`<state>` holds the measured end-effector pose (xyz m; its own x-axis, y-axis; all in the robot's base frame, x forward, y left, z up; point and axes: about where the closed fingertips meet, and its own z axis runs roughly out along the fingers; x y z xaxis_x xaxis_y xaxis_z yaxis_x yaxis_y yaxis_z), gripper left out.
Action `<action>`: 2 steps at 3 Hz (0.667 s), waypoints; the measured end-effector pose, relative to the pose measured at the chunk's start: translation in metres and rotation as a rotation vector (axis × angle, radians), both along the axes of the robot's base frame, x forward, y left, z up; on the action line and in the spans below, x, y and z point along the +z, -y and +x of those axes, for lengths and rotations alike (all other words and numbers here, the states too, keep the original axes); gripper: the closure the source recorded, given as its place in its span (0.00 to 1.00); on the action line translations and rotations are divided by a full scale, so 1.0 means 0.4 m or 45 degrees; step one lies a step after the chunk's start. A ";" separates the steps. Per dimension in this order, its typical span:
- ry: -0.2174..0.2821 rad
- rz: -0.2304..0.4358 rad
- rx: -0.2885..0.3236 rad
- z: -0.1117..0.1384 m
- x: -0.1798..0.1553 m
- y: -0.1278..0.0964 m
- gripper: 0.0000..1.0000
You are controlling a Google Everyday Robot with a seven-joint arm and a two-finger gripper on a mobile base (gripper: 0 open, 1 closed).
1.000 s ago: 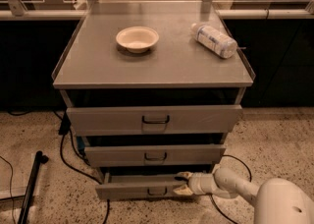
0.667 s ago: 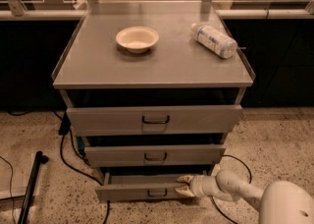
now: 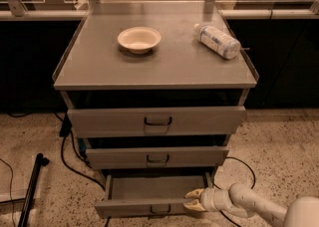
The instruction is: Open bottom drawer
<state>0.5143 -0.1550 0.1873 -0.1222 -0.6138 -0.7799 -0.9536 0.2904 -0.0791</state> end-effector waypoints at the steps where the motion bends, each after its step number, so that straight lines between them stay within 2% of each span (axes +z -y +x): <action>1: 0.015 -0.020 0.008 -0.017 0.008 0.016 1.00; 2: 0.015 -0.020 0.008 -0.017 0.008 0.016 0.82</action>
Offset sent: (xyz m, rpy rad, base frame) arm -0.0068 -0.0063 0.0032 -0.0155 -0.0118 0.0062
